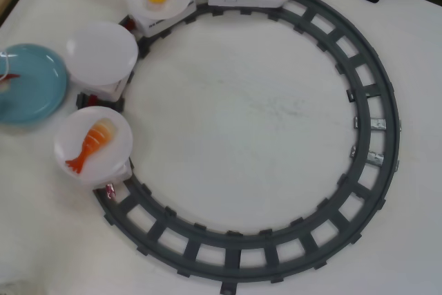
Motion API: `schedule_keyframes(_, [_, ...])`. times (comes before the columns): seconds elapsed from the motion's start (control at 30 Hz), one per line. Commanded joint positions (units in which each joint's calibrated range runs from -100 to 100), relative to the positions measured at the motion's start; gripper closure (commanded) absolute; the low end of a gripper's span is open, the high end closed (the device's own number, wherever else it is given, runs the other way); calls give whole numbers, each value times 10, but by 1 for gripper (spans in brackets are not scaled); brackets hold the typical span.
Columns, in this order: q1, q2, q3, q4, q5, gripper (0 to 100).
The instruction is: Pick up the sushi from the Shinkansen and put it on the blue dish
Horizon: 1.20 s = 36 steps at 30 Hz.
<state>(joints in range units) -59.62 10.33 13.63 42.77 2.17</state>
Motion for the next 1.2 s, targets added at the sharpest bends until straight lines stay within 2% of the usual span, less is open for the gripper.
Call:
schedule_keyframes(0.0, [6, 26, -27, -24, 5, 97])
schedule_keyframes(0.4, [9, 43, -78, -20, 2, 96])
schedule_keyframes(0.63, [9, 43, -82, -19, 5, 80])
schedule_keyframes(0.83, [9, 44, -80, -18, 5, 78])
schedule_keyframes(1.0, [9, 41, -98, 14, 6, 78])
schedule_keyframes(1.17, [5, -15, -142, 111, 6, 79])
